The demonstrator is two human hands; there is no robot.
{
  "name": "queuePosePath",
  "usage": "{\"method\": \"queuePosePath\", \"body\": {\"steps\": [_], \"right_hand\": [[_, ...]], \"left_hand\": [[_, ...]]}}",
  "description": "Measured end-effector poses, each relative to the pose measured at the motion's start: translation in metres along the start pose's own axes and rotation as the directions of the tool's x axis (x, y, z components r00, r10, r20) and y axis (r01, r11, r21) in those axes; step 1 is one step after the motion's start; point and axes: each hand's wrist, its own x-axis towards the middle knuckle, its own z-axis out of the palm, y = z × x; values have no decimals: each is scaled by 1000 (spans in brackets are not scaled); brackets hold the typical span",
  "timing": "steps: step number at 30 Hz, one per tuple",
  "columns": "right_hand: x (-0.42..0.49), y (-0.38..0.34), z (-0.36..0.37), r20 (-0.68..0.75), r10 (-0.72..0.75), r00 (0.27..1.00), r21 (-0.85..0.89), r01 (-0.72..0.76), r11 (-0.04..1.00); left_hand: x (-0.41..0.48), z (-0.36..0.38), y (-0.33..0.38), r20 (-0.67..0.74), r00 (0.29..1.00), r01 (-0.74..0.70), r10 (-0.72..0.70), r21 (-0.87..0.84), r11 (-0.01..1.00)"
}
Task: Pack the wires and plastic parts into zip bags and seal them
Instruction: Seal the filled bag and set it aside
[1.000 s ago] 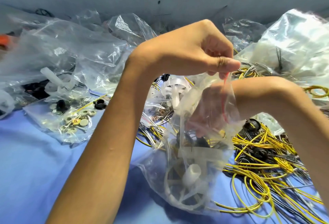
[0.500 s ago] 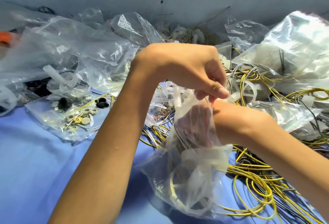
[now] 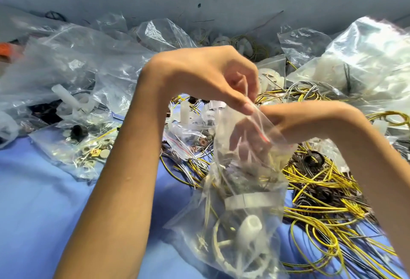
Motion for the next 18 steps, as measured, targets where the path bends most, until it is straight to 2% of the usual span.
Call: {"method": "queuePosePath", "body": {"steps": [2,4,5,9,11,14,18], "right_hand": [[1,5,-5,-24,7,1000,154,-3,988],[-1,7,-13,-163,34,986,213,1,977],[-2,9,-15,-183,53,982,237,-8,971],[-3,16,-8,-82,34,996,375,-1,927],[1,16,-2,-88,2,996,305,25,952],[5,15,3,-66,-2,998,84,8,996],[5,16,2,-116,35,993,85,-25,996]], "left_hand": [[-2,-2,-5,-65,998,7,-9,-36,999],[-3,-4,-8,-139,990,6,-14,-61,998],[-4,-5,-8,-173,985,2,-16,-80,997],[-5,-6,-5,-272,962,-26,-9,-124,992],[-2,-4,-3,-300,954,-41,10,-96,994],[3,0,-1,-324,946,-47,23,-66,997],[7,2,-4,-321,947,-59,35,-64,996]]}}
